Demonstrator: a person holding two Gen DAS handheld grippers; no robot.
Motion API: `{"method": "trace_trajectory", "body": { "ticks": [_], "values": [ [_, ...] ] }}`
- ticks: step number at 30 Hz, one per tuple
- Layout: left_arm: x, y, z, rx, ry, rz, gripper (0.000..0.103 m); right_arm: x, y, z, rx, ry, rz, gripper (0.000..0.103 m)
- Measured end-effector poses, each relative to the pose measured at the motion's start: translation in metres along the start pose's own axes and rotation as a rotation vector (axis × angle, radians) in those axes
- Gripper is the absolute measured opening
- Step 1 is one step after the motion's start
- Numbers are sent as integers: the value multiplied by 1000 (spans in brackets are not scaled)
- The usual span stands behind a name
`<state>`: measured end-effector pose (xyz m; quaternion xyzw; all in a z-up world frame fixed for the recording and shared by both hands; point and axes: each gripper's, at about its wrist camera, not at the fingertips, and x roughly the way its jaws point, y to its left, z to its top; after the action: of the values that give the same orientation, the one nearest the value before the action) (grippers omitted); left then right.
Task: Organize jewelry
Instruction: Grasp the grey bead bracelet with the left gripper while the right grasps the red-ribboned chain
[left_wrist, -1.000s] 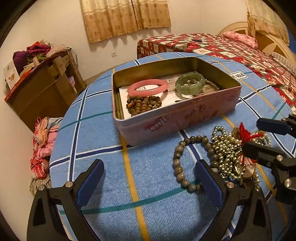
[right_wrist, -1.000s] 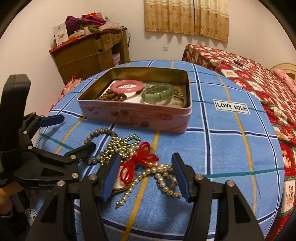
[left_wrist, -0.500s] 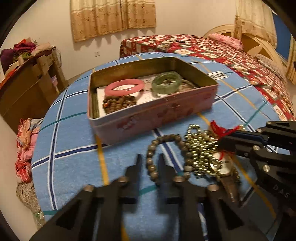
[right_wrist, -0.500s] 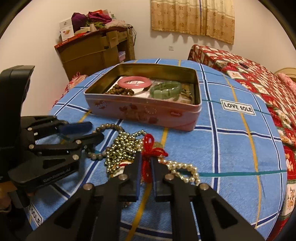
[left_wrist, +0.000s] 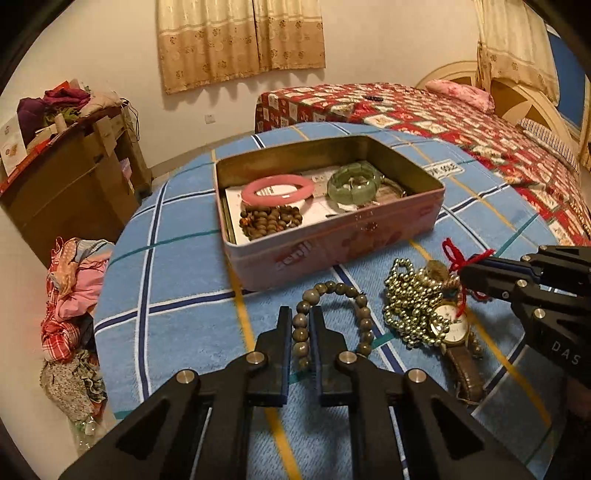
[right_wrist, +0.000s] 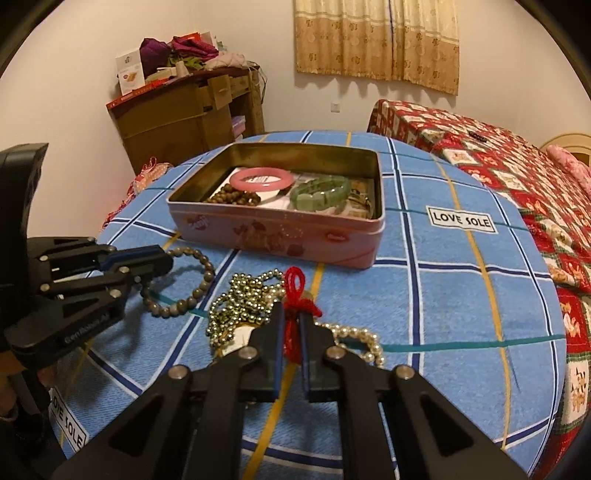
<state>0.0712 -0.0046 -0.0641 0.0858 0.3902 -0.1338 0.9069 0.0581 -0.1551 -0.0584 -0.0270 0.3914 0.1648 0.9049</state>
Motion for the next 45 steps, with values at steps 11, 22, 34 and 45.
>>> {"method": "trace_trajectory", "body": {
  "ticks": [11, 22, 34, 45],
  "values": [
    [-33, -3, 4, 3, -69, 4, 9, -16, -6, 1, 19, -34, -3, 9],
    [-47, -3, 8, -10, -105, 19, 9, -27, -11, 2, 28, -57, -7, 8],
    [-50, -3, 12, -15, -113, 13, 9, -33, -20, 6, 46, -69, -13, 8],
    [-35, -7, 6, -17, -76, -9, 9, -16, -21, -3, 49, 1, 1, 46]
  ]
}}
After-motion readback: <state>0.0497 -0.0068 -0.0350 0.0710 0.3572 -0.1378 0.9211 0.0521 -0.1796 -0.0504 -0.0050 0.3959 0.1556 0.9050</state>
